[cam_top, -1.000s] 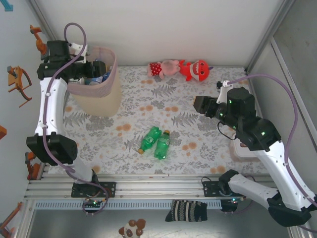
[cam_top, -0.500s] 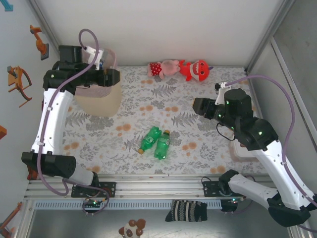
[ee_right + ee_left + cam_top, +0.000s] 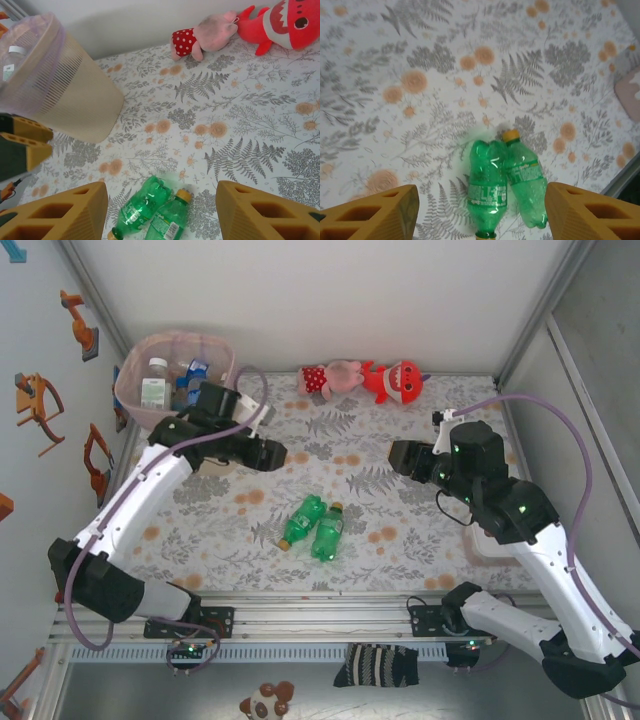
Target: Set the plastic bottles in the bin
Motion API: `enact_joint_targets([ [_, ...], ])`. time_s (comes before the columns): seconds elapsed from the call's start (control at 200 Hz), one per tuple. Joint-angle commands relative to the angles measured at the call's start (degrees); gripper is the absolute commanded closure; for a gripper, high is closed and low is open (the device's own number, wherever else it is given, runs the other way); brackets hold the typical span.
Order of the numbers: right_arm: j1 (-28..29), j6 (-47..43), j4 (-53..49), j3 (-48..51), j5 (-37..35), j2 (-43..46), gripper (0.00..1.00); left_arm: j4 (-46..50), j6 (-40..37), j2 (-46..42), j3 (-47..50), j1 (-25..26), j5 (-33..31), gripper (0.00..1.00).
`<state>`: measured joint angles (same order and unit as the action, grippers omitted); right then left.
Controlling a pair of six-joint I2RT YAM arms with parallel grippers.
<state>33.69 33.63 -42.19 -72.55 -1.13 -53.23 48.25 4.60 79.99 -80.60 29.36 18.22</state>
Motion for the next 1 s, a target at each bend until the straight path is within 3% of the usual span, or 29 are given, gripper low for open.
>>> enact_joint_targets([
  [0.0, 0.1, 0.5, 0.3, 0.7, -1.1, -0.2, 0.42, -3.0, 3.6, -0.8, 4.4, 4.0, -3.7, 0.34],
  [0.23, 0.1, 0.6, 0.8, 0.6, -0.3, -1.3, 0.42, -6.6, 7.0, 2.3, 10.9, 11.6, -7.6, 0.32],
  [0.476, 0.1, 0.5, 1.2, 1.2, 0.2, -1.6, 0.42, -11.4, 10.0, 7.2, 15.8, 15.6, -9.7, 0.26],
  [0.701, 0.2, 0.5, 0.7, 0.9, 0.2, -1.4, 0.41, -14.6, 11.6, 12.8, 18.4, 16.9, -8.8, 0.19],
  [0.996, 0.1, 0.7, 0.2, 1.5, -0.3, -0.2, 0.41, -17.1, 11.9, 17.3, 21.1, 17.2, -10.7, 0.18],
])
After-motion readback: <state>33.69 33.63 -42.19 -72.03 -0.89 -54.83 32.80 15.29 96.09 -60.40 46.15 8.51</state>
